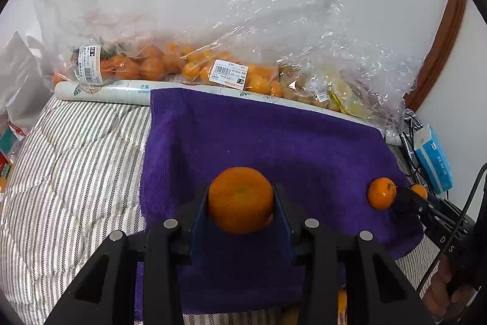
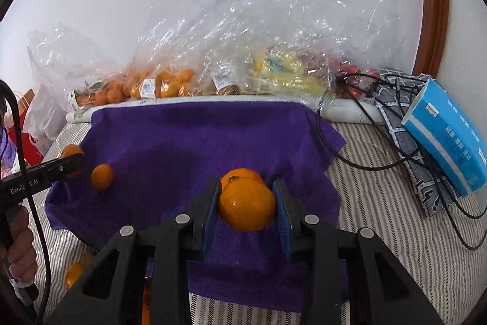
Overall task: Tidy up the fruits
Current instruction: 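Lift both held oranges and carry them onto the purple towel, then open the right gripper onto the towel while the left gripper releases its orange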
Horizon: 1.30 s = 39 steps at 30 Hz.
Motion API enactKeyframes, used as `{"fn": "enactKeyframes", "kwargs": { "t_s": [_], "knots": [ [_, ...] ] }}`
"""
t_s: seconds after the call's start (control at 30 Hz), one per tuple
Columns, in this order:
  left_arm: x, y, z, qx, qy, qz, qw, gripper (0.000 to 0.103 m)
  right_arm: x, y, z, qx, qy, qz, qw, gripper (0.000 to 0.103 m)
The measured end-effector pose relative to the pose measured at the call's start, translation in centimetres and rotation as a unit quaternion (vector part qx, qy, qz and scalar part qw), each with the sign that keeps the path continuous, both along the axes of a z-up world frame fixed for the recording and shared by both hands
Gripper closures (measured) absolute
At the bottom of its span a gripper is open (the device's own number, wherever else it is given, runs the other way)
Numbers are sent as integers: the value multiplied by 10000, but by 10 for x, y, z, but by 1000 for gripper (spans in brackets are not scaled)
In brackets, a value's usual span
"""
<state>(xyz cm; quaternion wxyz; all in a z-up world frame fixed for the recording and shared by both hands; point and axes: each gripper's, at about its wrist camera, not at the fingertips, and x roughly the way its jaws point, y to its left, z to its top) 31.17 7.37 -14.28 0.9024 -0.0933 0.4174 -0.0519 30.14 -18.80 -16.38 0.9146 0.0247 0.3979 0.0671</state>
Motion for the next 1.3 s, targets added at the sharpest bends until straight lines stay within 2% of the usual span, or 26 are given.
{"fn": "enactKeyframes", "kwargs": {
  "t_s": [0.43, 1.3],
  "knots": [
    [5, -2, -12, 6, 283, -64, 9996, 65, 1, 6, -9, -136, 197, 86, 9997, 68],
    [3, -9, -12, 67, 247, -209, 9995, 64, 7, 13, -22, -408, 487, 143, 9979, 68]
  ]
}}
